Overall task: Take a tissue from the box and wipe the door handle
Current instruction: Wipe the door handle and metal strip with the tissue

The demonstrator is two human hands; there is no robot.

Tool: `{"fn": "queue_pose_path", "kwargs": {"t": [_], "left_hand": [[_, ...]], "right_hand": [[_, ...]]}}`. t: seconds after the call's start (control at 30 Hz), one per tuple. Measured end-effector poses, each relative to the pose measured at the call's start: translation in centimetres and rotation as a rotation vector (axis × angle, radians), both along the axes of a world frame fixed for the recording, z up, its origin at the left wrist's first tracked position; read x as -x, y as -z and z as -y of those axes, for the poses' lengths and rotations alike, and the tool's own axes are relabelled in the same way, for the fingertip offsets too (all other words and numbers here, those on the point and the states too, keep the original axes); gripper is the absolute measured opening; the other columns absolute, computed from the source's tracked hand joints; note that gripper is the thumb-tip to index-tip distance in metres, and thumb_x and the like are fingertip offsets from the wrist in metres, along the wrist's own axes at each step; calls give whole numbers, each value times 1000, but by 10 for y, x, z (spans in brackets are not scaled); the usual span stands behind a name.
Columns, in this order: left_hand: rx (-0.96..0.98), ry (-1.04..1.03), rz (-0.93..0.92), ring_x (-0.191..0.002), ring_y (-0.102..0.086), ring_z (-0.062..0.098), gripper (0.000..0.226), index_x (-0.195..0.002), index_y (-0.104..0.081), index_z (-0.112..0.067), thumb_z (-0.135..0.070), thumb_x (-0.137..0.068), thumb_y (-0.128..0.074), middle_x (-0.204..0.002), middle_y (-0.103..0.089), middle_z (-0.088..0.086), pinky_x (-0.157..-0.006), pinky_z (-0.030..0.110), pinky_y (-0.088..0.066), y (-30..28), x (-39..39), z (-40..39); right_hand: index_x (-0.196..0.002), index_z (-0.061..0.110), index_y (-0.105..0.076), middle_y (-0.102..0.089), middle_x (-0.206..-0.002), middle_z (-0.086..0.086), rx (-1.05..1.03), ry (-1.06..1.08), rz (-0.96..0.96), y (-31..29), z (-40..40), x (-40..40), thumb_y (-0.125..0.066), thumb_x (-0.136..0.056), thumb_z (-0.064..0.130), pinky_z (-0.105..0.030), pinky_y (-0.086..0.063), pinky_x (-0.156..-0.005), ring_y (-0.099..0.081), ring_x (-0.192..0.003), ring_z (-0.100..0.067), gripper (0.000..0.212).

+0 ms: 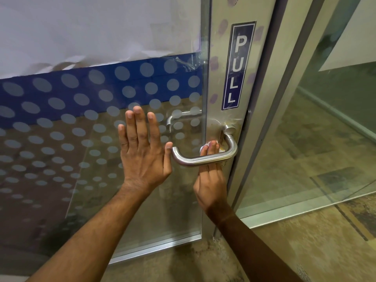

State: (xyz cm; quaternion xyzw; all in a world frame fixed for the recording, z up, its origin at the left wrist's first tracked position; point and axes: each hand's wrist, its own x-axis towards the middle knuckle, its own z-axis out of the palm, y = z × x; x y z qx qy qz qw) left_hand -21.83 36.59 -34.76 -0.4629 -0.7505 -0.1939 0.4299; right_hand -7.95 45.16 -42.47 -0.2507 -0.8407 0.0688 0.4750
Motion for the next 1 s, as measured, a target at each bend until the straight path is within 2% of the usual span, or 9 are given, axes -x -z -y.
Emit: {"fn": "queue_pose_path", "kwargs": {"t": [0.1,0.17,0.27,0.37,0.47,0.53,0.7,0.83,1.0], "left_hand": [[0,-6,4,-148,31,21,95,-153,24,-13,-44,-95,-45,-157,39,4,-121,40,18,-1,1,-1],[-5,2,9,-148,31,21,97,-153,24,-13,-43,-94,-46,-157,39,3,-122,41,18,-1,0,-1],[-11,4,5,-148,31,21,97,-153,24,-13,-43,-94,-47,-157,39,3,-122,40,18,-1,0,-1],[-6,1,6,-148,31,21,96,-152,25,-13,-44,-94,-45,-157,40,3,-121,40,18,-1,0,-1],[-3,4,4,-148,31,21,95,-153,25,-13,-44,-95,-43,-157,40,2,-121,40,18,-1,0,-1],[-2,6,10,-148,31,21,94,-153,25,-13,-44,-95,-43,-157,40,2,-121,40,18,-2,-1,-1],[0,22,14,-148,31,20,93,-153,24,-13,-44,-95,-41,-158,39,2,-122,40,17,-2,-1,0],[0,16,8,-148,31,21,94,-153,24,-12,-44,-95,-43,-158,39,2,-122,40,18,-2,0,1],[9,8,17,-148,32,21,95,-153,25,-12,-44,-94,-43,-157,40,2,-121,40,18,-2,-1,0]], "right_hand": [[-146,-4,-24,-22,-154,-20,-6,22,-24,-18,-7,7,-35,-71,-12,-41,-21,-120,-23,-145,-32,76],[-140,-4,-42,-37,-148,-18,0,-21,-50,-18,-12,-1,-36,-67,-12,-41,-35,-114,-37,-139,-31,73],[-109,-4,-70,-72,-99,-19,66,-58,-77,-6,-11,-26,-43,-76,-7,-36,-59,-74,-69,-86,-27,43],[-92,0,-74,-68,-72,-11,159,29,-135,-10,-15,-43,-51,-83,-8,-20,-47,-55,-57,-57,-14,26],[-98,-2,-73,-74,-98,-15,184,153,-373,-30,-25,-46,-59,-82,-12,-10,-50,-79,-69,-82,-12,24],[-105,-3,-71,-72,-102,-17,157,148,-476,-45,-31,-48,-63,-84,-12,-17,-52,-88,-70,-92,-18,24],[-104,-8,-71,-73,-91,-16,62,129,-468,-66,-44,-48,-71,-83,-9,-37,-59,-69,-70,-77,-25,21],[-99,-8,-73,-74,-81,-15,-32,99,-475,-76,-54,-44,-74,-84,-4,-40,-58,-61,-69,-67,-27,16],[-111,-6,-69,-72,-105,-17,-96,71,-337,-70,-61,-47,-69,-88,-2,-39,-59,-79,-72,-93,-24,23]]}}
